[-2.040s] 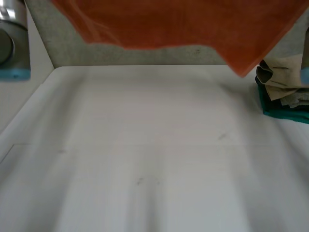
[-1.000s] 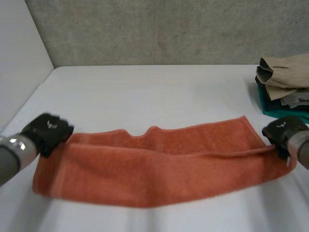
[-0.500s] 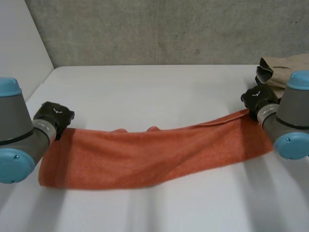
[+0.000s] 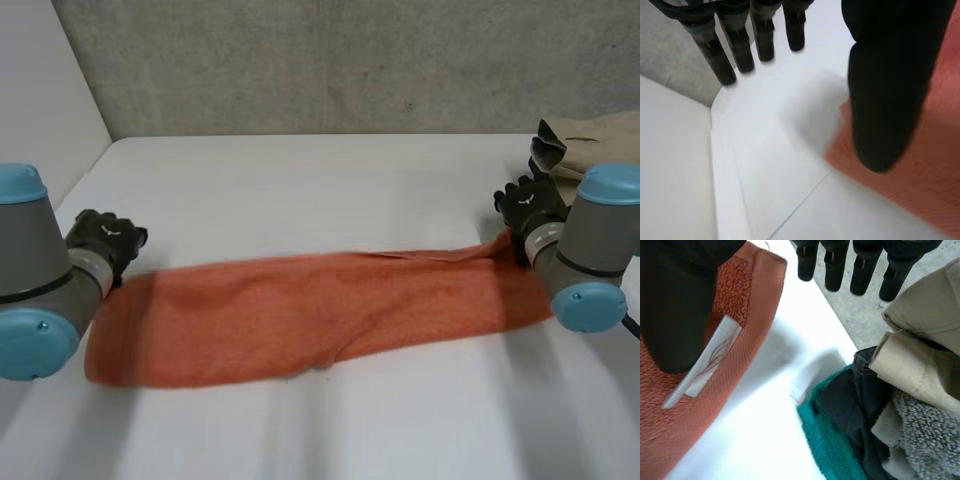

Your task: Fold the laundry.

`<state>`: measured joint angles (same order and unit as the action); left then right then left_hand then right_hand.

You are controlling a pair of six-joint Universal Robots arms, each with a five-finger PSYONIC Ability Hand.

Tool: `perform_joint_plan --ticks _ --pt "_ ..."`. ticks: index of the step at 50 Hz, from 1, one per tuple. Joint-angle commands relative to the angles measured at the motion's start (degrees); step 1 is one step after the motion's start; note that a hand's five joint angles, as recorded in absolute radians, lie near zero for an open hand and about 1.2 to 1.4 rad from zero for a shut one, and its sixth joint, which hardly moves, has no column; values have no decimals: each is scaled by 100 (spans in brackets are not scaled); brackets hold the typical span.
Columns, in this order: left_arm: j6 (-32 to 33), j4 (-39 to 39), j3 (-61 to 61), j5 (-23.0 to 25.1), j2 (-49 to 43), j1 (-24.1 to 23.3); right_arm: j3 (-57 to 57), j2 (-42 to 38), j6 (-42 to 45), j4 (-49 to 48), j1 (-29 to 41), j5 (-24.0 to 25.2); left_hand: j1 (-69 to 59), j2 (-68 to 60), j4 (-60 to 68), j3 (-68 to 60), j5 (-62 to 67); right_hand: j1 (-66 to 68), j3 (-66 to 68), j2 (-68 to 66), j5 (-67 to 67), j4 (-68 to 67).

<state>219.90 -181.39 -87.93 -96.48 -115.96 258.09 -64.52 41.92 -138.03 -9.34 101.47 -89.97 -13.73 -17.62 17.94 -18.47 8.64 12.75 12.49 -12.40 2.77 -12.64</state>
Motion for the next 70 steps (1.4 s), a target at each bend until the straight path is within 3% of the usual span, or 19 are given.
perform_joint_plan --ticks 1,8,15,19,24,30,32,34,40,47,53,56,59,67,70 --pt "-61 -28 83 261 65 -65 -410 736 -356 108 48 49 373 762 -794 847 -864 -275 -249 240 -277 264" --pt "-88 -55 -93 270 583 -30 -1053 1547 -453 748 -39 418 373 762 -794 847 -864 -275 -249 240 -277 264" --pt "-96 -72 -629 296 1031 -83 -1457 1741 -515 2155 -786 1147 373 762 -794 847 -864 202 228 -238 200 -213" --pt "-158 -151 -831 305 1119 -206 -1800 1741 -489 2279 -1068 1499 373 762 -794 847 -864 1379 1406 -1415 1377 -1390" --pt "-263 -414 -937 305 1146 -425 -2072 1732 -453 1973 -1305 1842 373 762 -794 847 -864 1700 1726 -1736 1698 -1711" --pt "-272 -512 -946 305 1128 -461 -2213 1609 -480 1401 -1393 1878 373 762 -794 847 -864 1902 1929 -1938 1900 -1913" --pt "-281 -529 -937 305 1128 -461 -2258 1521 -489 1111 -1393 1869 373 762 -794 847 -864 3760 3786 -3795 3758 -3771" --pt "-281 -538 -937 305 1137 -461 -2293 1512 -480 848 -1384 1843 373 762 -794 847 -864 6710 6737 -6746 6708 -6721" --pt "-290 -608 -928 305 1163 -461 -2512 1591 -427 618 -1454 1728 373 762 -794 847 -864 6725 6751 -6760 6723 -6736" --pt "-281 -600 -928 305 1287 -452 -2688 2003 -278 758 -2332 1702 373 762 -794 847 -864 6725 6751 -6760 6723 -6736" --pt "-281 -600 -998 305 1401 -461 -2697 2408 616 1039 -3202 1492 373 762 -794 847 -864 6725 6751 -6760 6723 -6736" --pt "-290 -600 -1025 305 1436 -461 -2644 2461 978 1031 -3318 1298 373 762 -794 847 -864 6725 6751 -6760 6723 -6736" --pt "-290 -600 -1016 305 1488 -461 -2592 2680 953 1049 -3117 1245 373 762 -794 847 -864 6725 6751 -6760 6723 -6736" --pt "-474 -600 -946 296 1770 -461 -2442 3243 154 654 -1141 1315 373 762 -794 847 -864 6725 6751 -6760 6723 -6736" --pt "-711 -600 -928 296 1910 -452 -2320 3305 65 259 -42 1324 373 762 -794 847 -864 6725 6751 -6760 6723 -6736"
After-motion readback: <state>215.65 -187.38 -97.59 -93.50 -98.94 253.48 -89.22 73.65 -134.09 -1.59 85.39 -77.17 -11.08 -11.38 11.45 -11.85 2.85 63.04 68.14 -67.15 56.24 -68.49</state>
